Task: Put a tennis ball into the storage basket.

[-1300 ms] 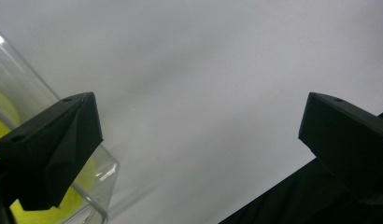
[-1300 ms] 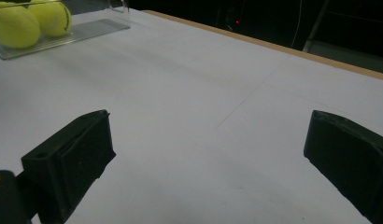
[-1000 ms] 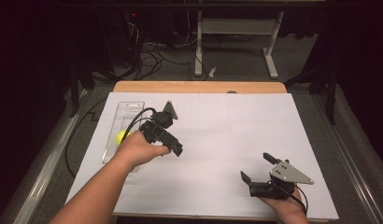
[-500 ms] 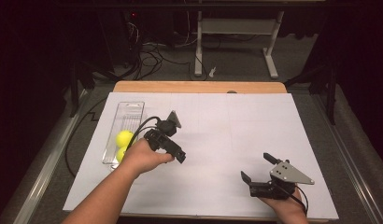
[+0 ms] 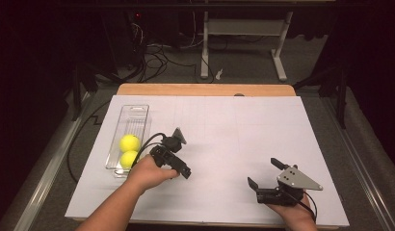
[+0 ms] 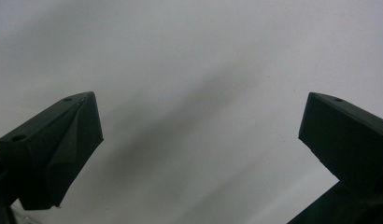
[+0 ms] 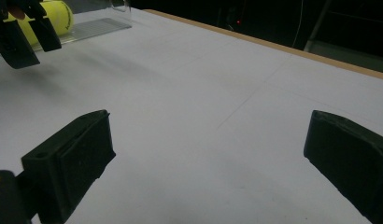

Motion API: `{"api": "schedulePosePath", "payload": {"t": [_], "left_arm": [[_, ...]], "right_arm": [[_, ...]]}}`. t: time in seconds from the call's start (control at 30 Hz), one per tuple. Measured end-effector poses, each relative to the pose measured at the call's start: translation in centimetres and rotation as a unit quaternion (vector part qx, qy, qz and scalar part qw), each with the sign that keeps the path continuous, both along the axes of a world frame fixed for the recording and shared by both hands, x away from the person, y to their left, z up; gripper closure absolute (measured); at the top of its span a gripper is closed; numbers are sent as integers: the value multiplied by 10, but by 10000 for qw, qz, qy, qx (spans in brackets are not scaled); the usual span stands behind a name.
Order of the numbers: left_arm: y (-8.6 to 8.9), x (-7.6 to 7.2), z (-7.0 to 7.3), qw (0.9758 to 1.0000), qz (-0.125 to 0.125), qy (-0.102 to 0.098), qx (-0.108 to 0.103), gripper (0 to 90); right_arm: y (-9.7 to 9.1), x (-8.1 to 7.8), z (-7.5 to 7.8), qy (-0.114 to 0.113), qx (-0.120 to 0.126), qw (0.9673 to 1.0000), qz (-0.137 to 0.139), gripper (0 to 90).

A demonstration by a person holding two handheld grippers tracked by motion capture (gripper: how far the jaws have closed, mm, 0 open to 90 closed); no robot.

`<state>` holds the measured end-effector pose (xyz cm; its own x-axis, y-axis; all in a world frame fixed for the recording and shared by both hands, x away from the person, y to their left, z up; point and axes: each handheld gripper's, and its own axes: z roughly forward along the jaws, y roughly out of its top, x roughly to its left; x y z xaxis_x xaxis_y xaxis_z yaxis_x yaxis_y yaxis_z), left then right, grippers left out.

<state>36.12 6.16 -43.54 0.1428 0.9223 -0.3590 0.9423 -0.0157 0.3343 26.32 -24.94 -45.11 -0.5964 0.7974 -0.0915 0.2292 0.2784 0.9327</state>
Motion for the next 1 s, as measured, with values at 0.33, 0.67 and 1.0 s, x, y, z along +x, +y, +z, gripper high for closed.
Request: {"api": "schedulePosePath", "payload": {"t": [0.33,0.67,1.0], "left_arm": [[1,-6,-15,9998,-124,-99,-71,8],[11,-25,-16,9941,-108,-877,-628,17],[29,-49,-17,9745,-155,-1841,-1271,14]], "right_arm": [[0,0,0,4,-12,10000,7,22],[0,0,-1,8,-6,10000,13,22],[1,0,-2,21,-6,10000,2,22]]}}
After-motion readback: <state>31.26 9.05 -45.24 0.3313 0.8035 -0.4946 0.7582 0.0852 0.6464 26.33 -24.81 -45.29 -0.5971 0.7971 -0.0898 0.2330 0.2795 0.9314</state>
